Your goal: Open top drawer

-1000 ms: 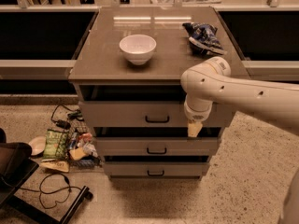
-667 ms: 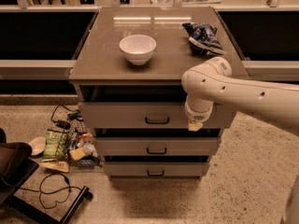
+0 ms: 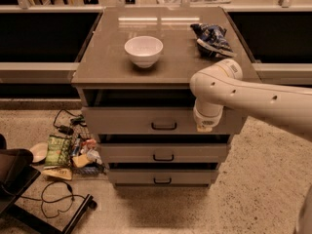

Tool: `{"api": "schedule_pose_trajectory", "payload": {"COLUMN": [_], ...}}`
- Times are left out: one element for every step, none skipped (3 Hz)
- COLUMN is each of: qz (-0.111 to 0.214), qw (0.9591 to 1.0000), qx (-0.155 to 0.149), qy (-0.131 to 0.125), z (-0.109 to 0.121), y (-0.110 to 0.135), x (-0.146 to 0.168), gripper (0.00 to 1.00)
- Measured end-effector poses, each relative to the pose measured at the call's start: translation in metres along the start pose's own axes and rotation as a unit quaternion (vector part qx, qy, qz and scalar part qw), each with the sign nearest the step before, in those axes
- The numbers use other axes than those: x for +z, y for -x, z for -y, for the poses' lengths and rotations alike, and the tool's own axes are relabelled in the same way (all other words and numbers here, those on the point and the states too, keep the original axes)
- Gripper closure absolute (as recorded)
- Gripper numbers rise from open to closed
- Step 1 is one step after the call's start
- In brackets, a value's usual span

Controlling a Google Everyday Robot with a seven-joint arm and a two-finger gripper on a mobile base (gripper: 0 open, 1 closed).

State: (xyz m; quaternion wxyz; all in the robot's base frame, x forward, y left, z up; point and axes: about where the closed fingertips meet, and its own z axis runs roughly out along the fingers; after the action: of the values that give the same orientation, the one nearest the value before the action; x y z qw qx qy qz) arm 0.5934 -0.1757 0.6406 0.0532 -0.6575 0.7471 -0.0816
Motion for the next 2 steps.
{"api": "schedule_pose_trajectory", "payload": {"qz": [0.000, 0.000], "qw": [1.0000, 1.0000], "qx": [0.000, 0.000], "qy": [0.000, 0.000], "z": [0.0000, 0.0001], "y": [0.0000, 0.0000], "x": [-0.0001, -0.0005], "gripper": [1.00, 1.00]}}
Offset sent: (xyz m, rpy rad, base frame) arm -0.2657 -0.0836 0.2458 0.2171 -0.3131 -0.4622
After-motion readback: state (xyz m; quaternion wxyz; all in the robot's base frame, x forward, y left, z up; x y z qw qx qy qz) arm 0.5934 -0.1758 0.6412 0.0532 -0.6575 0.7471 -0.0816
